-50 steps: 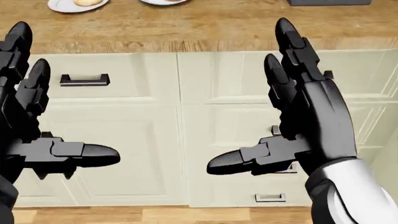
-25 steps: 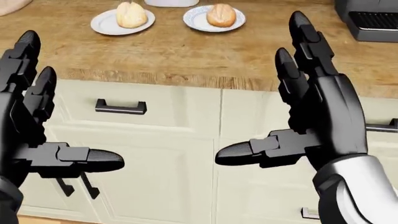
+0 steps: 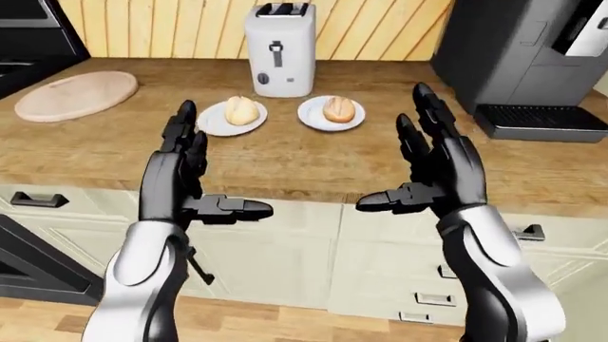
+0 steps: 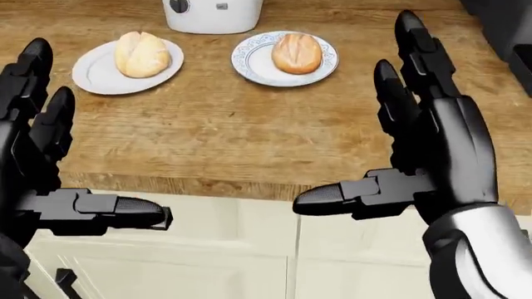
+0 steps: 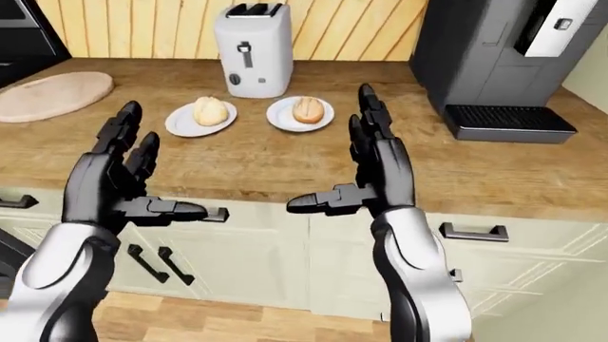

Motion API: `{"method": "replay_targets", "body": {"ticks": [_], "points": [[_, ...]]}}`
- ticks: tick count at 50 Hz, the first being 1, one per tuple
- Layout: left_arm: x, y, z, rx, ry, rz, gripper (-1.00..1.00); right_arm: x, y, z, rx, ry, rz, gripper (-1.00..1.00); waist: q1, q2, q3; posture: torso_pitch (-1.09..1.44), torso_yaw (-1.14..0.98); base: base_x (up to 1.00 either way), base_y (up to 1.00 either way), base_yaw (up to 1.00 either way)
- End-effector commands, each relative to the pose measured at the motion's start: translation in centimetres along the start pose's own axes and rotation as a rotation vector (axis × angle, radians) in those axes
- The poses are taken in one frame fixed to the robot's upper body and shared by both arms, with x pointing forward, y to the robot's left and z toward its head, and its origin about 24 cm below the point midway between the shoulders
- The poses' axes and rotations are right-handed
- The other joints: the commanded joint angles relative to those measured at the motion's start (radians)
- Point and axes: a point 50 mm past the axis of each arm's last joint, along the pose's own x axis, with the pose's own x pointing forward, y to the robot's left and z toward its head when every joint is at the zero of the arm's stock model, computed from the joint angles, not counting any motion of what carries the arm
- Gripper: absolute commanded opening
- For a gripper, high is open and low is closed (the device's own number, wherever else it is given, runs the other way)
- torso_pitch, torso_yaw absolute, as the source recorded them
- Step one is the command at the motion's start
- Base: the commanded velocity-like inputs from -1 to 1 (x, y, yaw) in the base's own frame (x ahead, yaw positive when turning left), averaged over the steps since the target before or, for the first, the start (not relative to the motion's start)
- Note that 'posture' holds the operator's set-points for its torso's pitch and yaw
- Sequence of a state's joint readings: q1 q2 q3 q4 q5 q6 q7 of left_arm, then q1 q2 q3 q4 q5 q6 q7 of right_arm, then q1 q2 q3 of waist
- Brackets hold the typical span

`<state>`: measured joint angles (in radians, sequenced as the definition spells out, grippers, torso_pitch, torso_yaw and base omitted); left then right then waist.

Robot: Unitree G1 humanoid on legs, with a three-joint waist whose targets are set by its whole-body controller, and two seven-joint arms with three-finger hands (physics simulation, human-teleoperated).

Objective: Place all breads on the cutting board.

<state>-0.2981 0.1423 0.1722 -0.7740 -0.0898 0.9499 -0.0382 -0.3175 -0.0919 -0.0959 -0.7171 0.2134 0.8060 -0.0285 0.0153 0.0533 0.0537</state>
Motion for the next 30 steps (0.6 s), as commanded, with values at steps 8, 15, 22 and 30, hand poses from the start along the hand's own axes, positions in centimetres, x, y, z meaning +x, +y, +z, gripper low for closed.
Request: {"method": "replay_targets", "body": {"ticks": [8, 15, 22, 30], "points": [[-0.27, -0.22, 2.07, 0.01, -0.105, -0.009, 1.0, -0.33, -0.06, 2.15, -0.023, -0.117, -0.004, 1.0, -0.003, -0.045, -0.047, 0.0, 0.0, 0.03, 0.1, 0.0], [-0.35, -0.12, 1.94, 0.008, -0.104, -0.007, 1.0, -0.31, -0.02, 1.95, -0.026, -0.115, -0.004, 1.0, -0.03, -0.109, -0.065, 0.0, 0.0, 0.0, 0.41, 0.0], [-0.3, -0.2, 1.85, 0.007, -0.103, -0.009, 1.0, -0.3, -0.04, 1.76, -0.023, -0.114, -0.005, 1.0, -0.031, -0.054, -0.049, 0.0, 0.0, 0.0, 0.43, 0.0], [0.02, -0.4, 1.73, 0.015, -0.099, -0.013, 1.0, -0.11, -0.29, 1.53, -0.022, -0.105, -0.013, 1.0, -0.021, -0.039, -0.04, 0.0, 0.0, 0.0, 0.01, 0.0]]}}
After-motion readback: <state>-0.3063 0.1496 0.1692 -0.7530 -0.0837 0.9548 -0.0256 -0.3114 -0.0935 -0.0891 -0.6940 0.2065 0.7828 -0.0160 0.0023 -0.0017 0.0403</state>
